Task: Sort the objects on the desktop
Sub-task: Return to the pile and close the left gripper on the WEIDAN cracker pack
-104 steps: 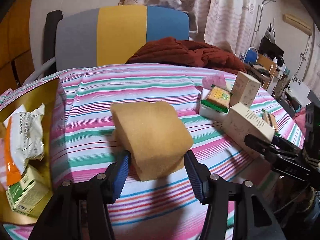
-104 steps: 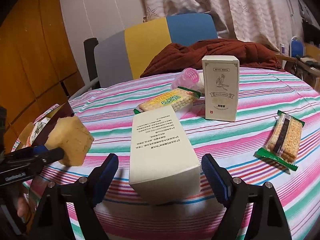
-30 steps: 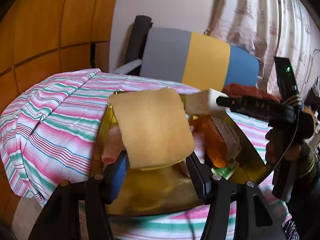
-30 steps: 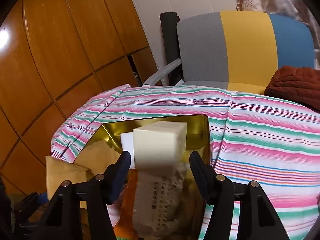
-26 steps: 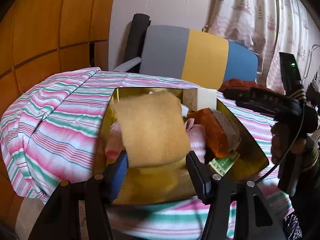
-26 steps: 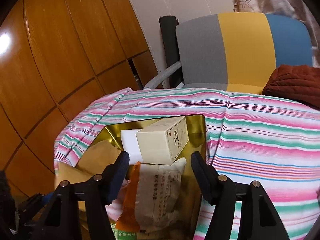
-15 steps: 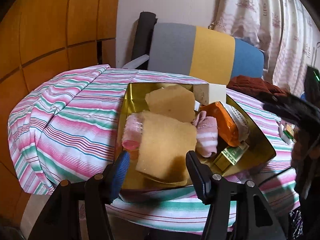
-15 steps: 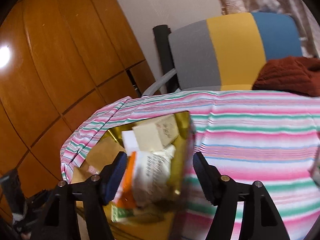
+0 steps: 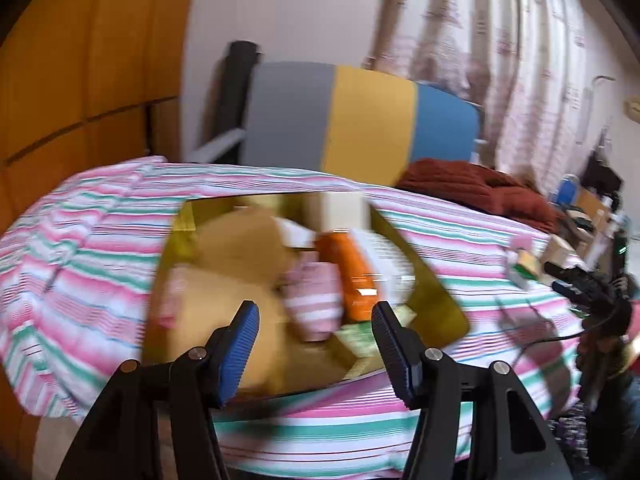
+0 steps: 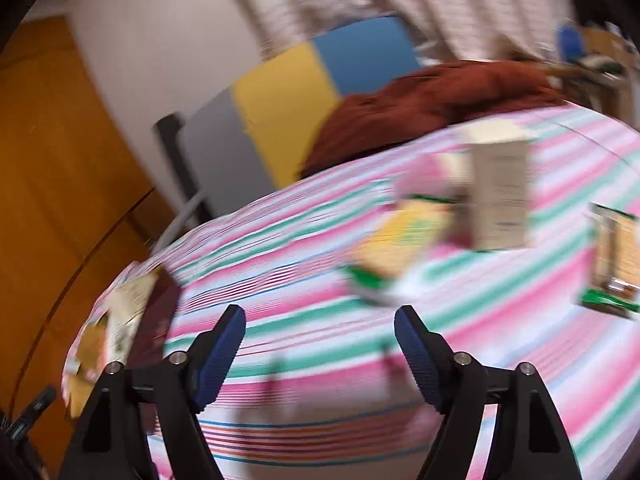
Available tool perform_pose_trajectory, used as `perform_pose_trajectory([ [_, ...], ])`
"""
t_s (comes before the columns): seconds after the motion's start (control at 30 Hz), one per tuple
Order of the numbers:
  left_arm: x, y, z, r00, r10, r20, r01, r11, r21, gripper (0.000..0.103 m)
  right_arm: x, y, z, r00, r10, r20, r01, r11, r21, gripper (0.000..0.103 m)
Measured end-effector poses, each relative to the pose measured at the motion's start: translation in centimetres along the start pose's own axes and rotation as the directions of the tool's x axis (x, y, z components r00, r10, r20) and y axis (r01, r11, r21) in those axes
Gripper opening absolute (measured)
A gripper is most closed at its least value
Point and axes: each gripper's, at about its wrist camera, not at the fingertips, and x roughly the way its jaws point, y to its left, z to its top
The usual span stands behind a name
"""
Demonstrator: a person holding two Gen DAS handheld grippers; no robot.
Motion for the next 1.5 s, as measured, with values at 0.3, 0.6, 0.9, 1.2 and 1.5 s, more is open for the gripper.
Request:
perform_pose_trajectory([
  [0.3,5.4,-11.6,4.7,0.966,-0.246,-0.081,0.252,0.965,0.079,0.062,-0.8,-6.1,0.2,0.987,-0.152,0.056,0.145,0.983,0.110,0.083],
  [0.6,14.0,-26.7,6.0,0.923,-0.297,-0.243,0.367,0.868,0.335,0.062,-1.3,-8.6,-1.0,0.994,-0.044,0.104,0.026,0.985,0.173,0.083],
  [0.9,20.5,-34.0,4.5,0.916,-0.229,-0.328,0.381,0.749,0.541,0.062,-1.7,-9.1,-1.4,0.989,0.023,0.148,-0.052,0.980,0.193,0.084],
  [1.2,24.8,-35.0,3.9,0.877,-0.222,-0.427,0.439,0.732,0.521,0.062,-1.4,-9.0,-1.5,0.990,0.025,0.141,-0.052,0.980,0.191,0.083],
  [1.5,25.0,-34.2,3.2,0.866,-0.231,-0.444,0.436,0.783,0.443,0.050,-0.6,-8.4,-1.4,0.996,-0.027,0.083,0.013,0.986,0.165,0.084],
])
